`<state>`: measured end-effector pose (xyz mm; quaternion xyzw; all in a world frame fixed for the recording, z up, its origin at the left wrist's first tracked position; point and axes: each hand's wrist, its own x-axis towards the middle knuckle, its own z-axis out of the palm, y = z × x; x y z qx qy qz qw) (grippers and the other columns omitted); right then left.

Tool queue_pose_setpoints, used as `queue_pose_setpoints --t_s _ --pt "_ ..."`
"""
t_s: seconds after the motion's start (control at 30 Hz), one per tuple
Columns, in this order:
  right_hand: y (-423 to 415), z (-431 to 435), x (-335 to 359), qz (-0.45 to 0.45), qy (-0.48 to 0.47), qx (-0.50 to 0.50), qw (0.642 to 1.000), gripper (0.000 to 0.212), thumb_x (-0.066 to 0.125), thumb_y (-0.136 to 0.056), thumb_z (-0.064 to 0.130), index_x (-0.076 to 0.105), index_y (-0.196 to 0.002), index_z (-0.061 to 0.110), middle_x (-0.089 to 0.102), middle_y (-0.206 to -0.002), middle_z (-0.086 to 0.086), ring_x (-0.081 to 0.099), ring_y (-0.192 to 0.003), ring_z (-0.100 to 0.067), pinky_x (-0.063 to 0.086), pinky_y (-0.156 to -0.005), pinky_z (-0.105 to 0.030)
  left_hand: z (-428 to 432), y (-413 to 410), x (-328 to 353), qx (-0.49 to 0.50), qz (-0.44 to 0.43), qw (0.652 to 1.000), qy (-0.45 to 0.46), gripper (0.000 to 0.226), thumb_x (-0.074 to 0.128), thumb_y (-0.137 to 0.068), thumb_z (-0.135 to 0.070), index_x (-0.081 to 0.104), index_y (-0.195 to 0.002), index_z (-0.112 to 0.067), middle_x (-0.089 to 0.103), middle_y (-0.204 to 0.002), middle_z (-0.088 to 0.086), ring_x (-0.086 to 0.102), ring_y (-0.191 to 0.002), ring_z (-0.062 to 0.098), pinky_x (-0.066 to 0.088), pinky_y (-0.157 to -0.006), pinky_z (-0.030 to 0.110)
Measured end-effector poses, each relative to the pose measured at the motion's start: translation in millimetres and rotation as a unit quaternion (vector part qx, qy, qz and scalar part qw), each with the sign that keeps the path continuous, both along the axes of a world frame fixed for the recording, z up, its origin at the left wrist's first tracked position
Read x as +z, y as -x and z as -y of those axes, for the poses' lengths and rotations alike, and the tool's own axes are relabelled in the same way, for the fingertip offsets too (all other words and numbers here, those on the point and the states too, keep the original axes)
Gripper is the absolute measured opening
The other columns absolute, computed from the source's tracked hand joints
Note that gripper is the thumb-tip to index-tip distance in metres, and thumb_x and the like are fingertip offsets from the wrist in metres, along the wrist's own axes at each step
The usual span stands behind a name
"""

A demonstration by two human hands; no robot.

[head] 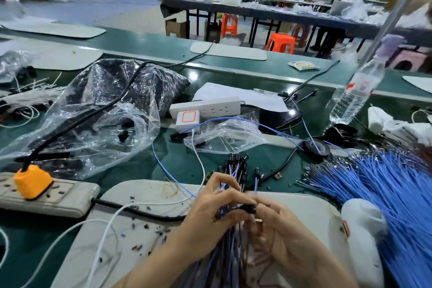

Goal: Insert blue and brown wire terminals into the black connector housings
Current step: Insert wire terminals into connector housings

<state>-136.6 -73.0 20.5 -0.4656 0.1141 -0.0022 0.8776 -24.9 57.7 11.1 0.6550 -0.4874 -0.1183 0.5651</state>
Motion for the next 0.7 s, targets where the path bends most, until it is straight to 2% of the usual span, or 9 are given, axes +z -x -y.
queue_pose_setpoints --t_s 0.07,0.17,0.23,0.3,0.4,0.47,0.53,0.6,0.7 --pt "0 -2 2 -0.007 0.003 0.012 1.0 0.062 0.09 -0.057 0.038 0.072 -0.103 0.001 0.058 -0.077 -0.005 0.054 -0.057 -0.006 0.044 -0.046 -0.015 0 -1 0 0.009 0.001 1.0 -0.005 0.019 0.069 -0.08 -0.027 0.066 -0.098 -0.032 0.049 -0.104 0.002 0.053 -0.099 0.008 0.042 -0.089 0.021" --pt "0 -4 5 0.005 0.006 0.007 1.0 0.063 0.092 -0.054 0.038 0.072 -0.1 -0.001 0.051 -0.075 -0.008 0.047 -0.057 -0.008 0.04 -0.048 -0.015 0 -2 -1 -0.002 0.008 1.0 -0.026 0.023 0.062 -0.08 -0.042 0.065 -0.102 -0.035 0.05 -0.1 0.0 0.053 -0.093 0.007 0.041 -0.083 0.017" --pt "1 -4 10 0.013 0.027 -0.002 1.0 0.068 0.093 -0.052 0.038 0.071 -0.102 -0.004 0.05 -0.074 -0.011 0.045 -0.057 -0.01 0.038 -0.052 -0.018 1 0 6 -0.007 -0.023 0.999 -0.036 0.03 0.062 -0.078 -0.045 0.063 -0.107 -0.041 0.054 -0.098 -0.003 0.058 -0.087 0.014 0.049 -0.079 0.028" --pt "5 -5 17 0.018 0.03 -0.008 0.999 0.074 0.094 -0.05 0.035 0.068 -0.104 -0.007 0.052 -0.072 -0.013 0.045 -0.056 -0.011 0.038 -0.052 -0.02 2 3 19 -0.022 -0.068 0.997 -0.039 0.034 0.069 -0.078 -0.036 0.063 -0.11 -0.046 0.057 -0.097 -0.011 0.061 -0.082 0.026 0.052 -0.075 0.041" --pt "16 -1 35 0.071 0.036 -0.012 0.997 0.059 0.092 -0.055 0.031 0.071 -0.098 -0.004 0.051 -0.074 -0.015 0.047 -0.055 -0.011 0.04 -0.053 -0.019 0 1 48 -0.069 -0.092 0.991 -0.073 0.037 0.073 -0.08 -0.023 0.067 -0.109 -0.046 0.06 -0.096 -0.009 0.058 -0.069 0.013 0.051 -0.065 0.028" --pt "27 14 55 0.109 0.005 -0.069 0.992 0.06 0.095 -0.049 0.03 0.073 -0.093 -0.004 0.056 -0.07 -0.013 0.048 -0.049 -0.009 0.043 -0.049 -0.017 -2 -4 72 -0.096 -0.096 0.985 -0.106 0.032 0.07 -0.085 -0.015 0.069 -0.107 -0.038 0.063 -0.088 -0.008 0.052 -0.058 0.004 0.047 -0.057 0.021" --pt "42 41 81 0.134 -0.045 -0.128 0.982 0.064 0.098 -0.04 0.034 0.074 -0.087 -0.002 0.057 -0.065 -0.008 0.045 -0.043 -0.005 0.041 -0.04 -0.014 -5 -10 95 -0.094 -0.14 0.977 -0.127 0.024 0.066 -0.084 -0.015 0.074 -0.101 -0.03 0.063 -0.074 -0.005 0.042 -0.048 0.004 0.042 -0.049 0.019" --pt "52 73 107 0.135 -0.043 -0.161 0.977 0.058 0.094 -0.047 0.042 0.075 -0.084 0.002 0.055 -0.061 -0.003 0.042 -0.037 -0.002 0.037 -0.034 -0.011 -12 -19 115 -0.093 -0.179 0.968 -0.15 0.023 0.065 -0.077 -0.023 0.076 -0.097 -0.029 0.064 -0.068 0.001 0.038 -0.045 0.009 0.043 -0.044 0.022" --pt "45 130 145 0.041 0.063 -0.238 0.968 0.049 0.07 -0.068 0.05 0.065 -0.082 0.003 0.046 -0.052 0.003 0.035 -0.03 0.0 0.029 -0.027 -0.011 -13 -38 133 -0.059 -0.067 0.973 -0.213 0.019 0.062 -0.088 -0.021 0.074 -0.094 -0.033 0.066 -0.064 -0.002 0.039 -0.039 0.008 0.038 -0.039 0.018"
